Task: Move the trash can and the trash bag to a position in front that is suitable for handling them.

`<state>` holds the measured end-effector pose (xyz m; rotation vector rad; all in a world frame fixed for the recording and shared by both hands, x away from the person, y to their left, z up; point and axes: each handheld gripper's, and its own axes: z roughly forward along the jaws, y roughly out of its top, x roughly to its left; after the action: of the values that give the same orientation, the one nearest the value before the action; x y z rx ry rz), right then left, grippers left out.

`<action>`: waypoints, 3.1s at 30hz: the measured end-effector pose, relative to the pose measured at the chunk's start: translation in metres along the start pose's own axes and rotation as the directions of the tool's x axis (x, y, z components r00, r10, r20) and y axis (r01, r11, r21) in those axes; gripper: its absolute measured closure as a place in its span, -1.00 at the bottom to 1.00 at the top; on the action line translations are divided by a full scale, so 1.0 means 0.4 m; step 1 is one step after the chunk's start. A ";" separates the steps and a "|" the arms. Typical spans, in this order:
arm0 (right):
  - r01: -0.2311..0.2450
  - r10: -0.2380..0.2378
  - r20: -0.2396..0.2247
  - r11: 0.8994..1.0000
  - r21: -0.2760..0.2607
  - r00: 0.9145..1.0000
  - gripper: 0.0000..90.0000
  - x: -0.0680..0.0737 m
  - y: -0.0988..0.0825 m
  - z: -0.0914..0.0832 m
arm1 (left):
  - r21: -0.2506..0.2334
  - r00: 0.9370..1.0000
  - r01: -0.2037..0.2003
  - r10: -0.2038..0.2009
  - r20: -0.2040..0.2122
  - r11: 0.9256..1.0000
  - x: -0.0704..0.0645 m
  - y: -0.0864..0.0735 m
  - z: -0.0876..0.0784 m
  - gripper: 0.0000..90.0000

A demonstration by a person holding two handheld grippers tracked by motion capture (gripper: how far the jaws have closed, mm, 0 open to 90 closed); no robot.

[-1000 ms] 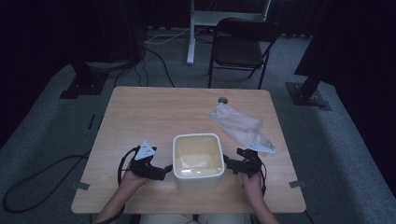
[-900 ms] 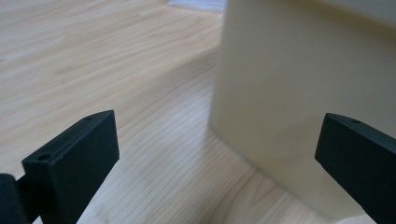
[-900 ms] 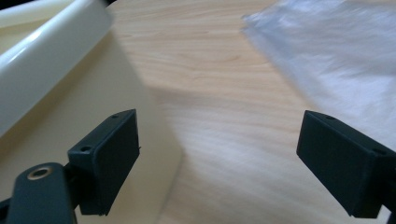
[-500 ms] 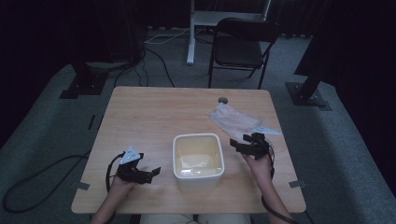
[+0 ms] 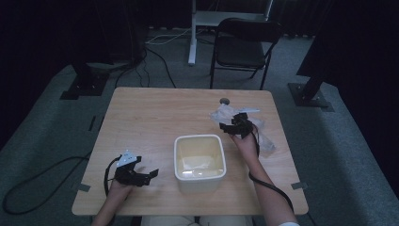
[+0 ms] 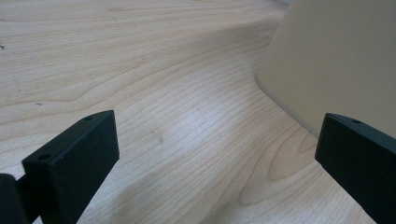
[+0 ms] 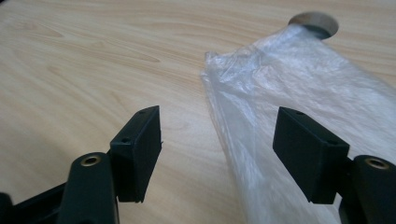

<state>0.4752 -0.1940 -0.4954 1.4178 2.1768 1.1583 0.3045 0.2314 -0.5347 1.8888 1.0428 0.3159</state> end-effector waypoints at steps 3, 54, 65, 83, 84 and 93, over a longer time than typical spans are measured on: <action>-0.004 0.004 0.018 1.000 0.021 1.000 -0.29 -0.004 0.006 0.034 | 0.004 1.000 0.000 0.000 0.004 1.000 0.002 -0.001 0.001 -0.99; 0.214 -0.218 0.028 0.971 0.106 0.975 0.91 0.020 -0.158 -0.016 | 0.010 1.000 0.003 -0.004 0.009 1.000 0.005 0.001 -0.001 -0.99; 0.265 -0.271 0.039 0.957 0.117 0.962 0.88 0.005 -0.179 -0.055 | 0.010 1.000 0.004 -0.004 0.010 1.000 0.004 0.003 -0.002 -0.99; 0.263 -0.261 -0.026 0.961 0.087 0.965 0.39 -0.049 -0.224 -0.125 | 0.012 1.000 0.004 -0.004 0.017 1.000 0.002 0.004 -0.001 -0.99; 0.247 -0.247 -0.019 0.965 0.086 0.969 0.31 -0.052 -0.225 -0.130 | 0.012 1.000 0.006 -0.006 0.018 1.000 0.002 0.004 0.000 -0.99; 0.041 -0.043 0.023 0.998 0.054 0.999 -0.01 -0.072 -0.237 -0.212 | 0.007 1.000 0.009 -0.010 0.014 1.000 0.002 0.003 -0.005 -0.99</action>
<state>0.3767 -0.2763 -0.5185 1.3932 2.2261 1.0709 0.3046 0.2330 -0.5330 1.8890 1.0446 0.2938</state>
